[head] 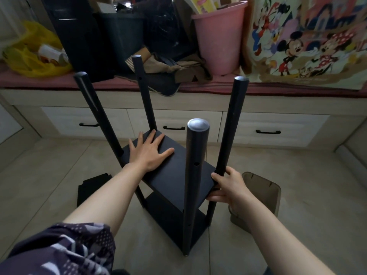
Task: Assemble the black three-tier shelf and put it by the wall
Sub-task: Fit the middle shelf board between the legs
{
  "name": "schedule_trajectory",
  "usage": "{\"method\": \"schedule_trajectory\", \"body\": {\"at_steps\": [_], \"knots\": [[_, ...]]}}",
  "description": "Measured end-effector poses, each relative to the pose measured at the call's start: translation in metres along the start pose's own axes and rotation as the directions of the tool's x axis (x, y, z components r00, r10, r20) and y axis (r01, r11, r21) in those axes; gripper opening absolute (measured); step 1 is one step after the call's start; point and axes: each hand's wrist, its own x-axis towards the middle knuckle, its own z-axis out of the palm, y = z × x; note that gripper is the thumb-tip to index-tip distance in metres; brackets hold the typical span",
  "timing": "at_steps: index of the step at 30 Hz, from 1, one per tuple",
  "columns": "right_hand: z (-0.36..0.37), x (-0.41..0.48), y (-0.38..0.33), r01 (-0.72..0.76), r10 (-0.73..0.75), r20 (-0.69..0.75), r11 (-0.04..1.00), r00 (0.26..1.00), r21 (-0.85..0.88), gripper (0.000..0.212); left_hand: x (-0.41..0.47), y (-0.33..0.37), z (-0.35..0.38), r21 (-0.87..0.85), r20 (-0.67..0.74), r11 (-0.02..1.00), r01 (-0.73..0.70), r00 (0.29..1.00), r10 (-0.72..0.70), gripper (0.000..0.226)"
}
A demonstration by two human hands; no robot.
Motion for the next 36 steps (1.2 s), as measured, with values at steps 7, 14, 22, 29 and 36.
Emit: {"method": "schedule_trajectory", "body": {"at_steps": [7,14,22,29,36], "knots": [[0.002,0.000,-0.003,-0.008,0.007,0.004,1.000,1.000,0.016,0.029,0.004,-0.003,0.001,-0.010,-0.018,1.000,-0.003,1.000,0.003,0.085],[-0.003,0.005,0.007,-0.003,0.003,0.018,1.000,1.000,-0.008,0.034,0.001,-0.020,0.002,-0.324,-0.202,0.943,0.082,0.967,-0.154,0.060],[-0.004,0.011,0.009,-0.052,0.049,0.053,0.997,0.997,0.050,0.032,0.008,-0.025,0.007,-0.292,-0.038,0.946,0.139,0.987,-0.157,0.068],[-0.005,0.009,0.012,-0.063,0.058,0.076,0.996,0.995,0.067,0.038,0.014,-0.030,-0.001,-0.238,0.049,0.964,0.119,0.993,-0.111,0.072],[-0.006,0.009,0.012,-0.071,0.064,0.089,0.994,0.994,0.080,0.041,0.005,-0.024,-0.003,-0.190,-0.023,0.976,0.110,0.993,-0.116,0.060]]}}
